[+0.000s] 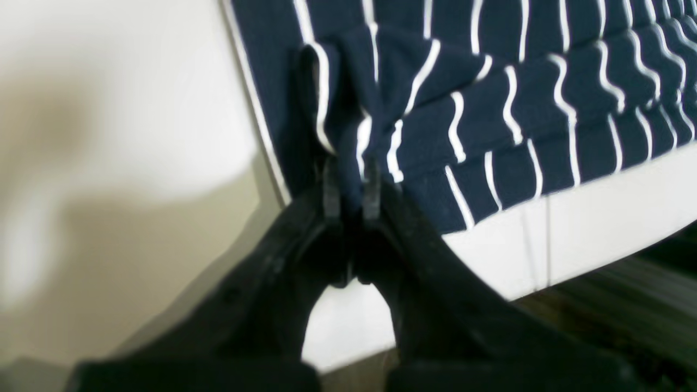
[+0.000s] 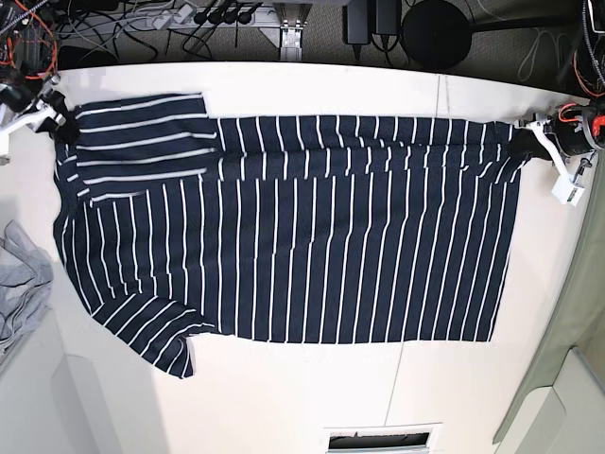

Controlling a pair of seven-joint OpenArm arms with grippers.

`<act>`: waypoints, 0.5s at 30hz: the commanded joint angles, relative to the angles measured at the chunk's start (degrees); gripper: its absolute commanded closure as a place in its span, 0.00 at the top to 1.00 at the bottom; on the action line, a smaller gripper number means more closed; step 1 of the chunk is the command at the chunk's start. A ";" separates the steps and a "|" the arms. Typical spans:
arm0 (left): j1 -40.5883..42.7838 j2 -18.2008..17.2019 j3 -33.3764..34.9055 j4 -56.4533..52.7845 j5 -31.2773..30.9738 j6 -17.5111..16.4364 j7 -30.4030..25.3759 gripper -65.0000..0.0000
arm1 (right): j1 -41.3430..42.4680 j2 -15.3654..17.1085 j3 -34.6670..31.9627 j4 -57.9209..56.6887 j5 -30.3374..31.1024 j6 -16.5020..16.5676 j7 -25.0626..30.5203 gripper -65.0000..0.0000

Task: Layout the t-shirt on the table in an organized manner, then fold the t-shirt properly
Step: 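Pull the folded band taut with both grippers, smoothing it flat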

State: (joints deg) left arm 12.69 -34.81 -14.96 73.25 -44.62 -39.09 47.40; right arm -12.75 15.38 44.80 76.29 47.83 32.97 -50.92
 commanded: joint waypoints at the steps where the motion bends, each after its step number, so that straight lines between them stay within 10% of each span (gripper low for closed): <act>1: 0.00 -1.57 -0.39 1.60 -0.57 -0.63 -0.37 0.00 | -1.16 1.16 0.76 2.21 1.36 0.28 0.79 0.00; 15: 3.37 -1.86 -0.39 3.98 -0.63 -0.91 -0.66 0.00 | -9.49 1.11 0.85 8.15 2.10 0.28 3.37 0.00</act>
State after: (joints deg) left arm 16.36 -35.27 -14.94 76.49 -44.64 -39.51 47.55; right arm -22.06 15.40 45.23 83.57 49.06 33.04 -48.64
